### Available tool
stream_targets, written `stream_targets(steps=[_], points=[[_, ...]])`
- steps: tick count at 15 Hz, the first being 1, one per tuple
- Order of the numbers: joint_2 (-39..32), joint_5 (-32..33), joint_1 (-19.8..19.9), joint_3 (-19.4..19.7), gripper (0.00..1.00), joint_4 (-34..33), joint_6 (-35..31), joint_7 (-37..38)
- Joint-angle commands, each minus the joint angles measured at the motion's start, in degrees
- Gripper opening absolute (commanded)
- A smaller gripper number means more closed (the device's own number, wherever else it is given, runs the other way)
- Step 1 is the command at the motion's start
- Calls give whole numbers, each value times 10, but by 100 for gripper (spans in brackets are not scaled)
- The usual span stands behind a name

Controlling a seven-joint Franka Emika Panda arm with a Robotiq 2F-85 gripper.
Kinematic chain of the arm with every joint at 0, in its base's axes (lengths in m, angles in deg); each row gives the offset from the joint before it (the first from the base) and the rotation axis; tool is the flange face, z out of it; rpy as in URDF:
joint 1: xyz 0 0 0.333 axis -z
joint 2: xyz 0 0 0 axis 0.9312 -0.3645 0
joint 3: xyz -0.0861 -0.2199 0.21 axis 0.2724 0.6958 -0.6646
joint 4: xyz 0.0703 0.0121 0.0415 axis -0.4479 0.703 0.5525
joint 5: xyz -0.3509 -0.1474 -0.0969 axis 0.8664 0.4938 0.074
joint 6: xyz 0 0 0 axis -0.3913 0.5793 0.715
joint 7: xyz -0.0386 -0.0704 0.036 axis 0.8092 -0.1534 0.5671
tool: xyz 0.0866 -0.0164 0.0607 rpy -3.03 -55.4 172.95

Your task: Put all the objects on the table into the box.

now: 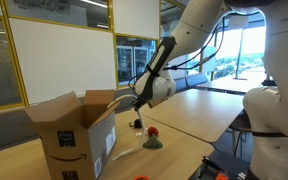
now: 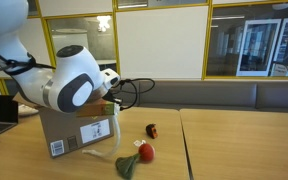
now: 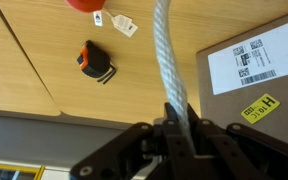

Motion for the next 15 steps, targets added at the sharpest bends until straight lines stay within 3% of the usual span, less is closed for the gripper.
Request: stream_targets(steps=[1,9,11,12,15], points=[[-56,-8,-129,129,9,-66,50,88],[-131,70,-447,451,9,-201,310,386],[-152,76,-515,514,9,-240,377,437],[-148,105,-538,532,9,-258,403,477],[-186,97,-614,598,9,-315,493,521]])
